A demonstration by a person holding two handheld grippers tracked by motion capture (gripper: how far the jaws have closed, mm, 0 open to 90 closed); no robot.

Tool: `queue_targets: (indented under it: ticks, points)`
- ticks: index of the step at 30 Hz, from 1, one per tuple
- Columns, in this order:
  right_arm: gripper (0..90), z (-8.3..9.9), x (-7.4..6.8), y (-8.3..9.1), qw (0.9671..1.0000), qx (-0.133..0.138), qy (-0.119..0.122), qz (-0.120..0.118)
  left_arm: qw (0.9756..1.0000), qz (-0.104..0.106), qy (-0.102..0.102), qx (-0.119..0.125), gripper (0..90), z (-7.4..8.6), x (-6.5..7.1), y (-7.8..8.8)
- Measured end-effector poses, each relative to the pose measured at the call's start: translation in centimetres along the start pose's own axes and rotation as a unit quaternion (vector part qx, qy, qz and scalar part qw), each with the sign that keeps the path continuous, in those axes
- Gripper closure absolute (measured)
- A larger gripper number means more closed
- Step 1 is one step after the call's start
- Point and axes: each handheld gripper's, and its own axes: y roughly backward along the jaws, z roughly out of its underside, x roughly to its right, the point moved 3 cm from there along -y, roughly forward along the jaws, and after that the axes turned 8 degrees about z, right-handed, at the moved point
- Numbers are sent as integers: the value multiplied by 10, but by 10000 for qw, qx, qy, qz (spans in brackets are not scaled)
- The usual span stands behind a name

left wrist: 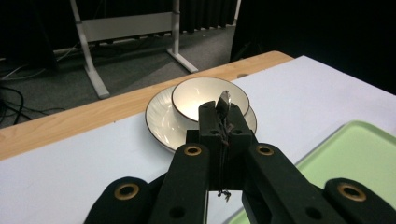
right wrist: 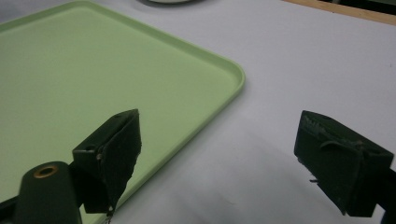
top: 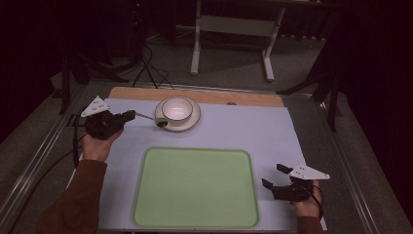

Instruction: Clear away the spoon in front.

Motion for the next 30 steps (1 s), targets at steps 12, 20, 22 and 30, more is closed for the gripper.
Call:
queue_targets:
  ticks: [12,20,22,30]
  points:
    - [145,0,0,-1,10000,-8,7,-8,9999,39,46,-103,895,16,8,18]
    - [145,0,0,0,10000,11,8,1,9996,92,156,-205,895,28,13,30]
    - [143,0,0,0,10000,22,10,0,9995,107,163,-257,895,31,15,32]
    - [142,-1,-1,1,9999,100,7,-18,9982,143,209,-536,894,40,22,35]
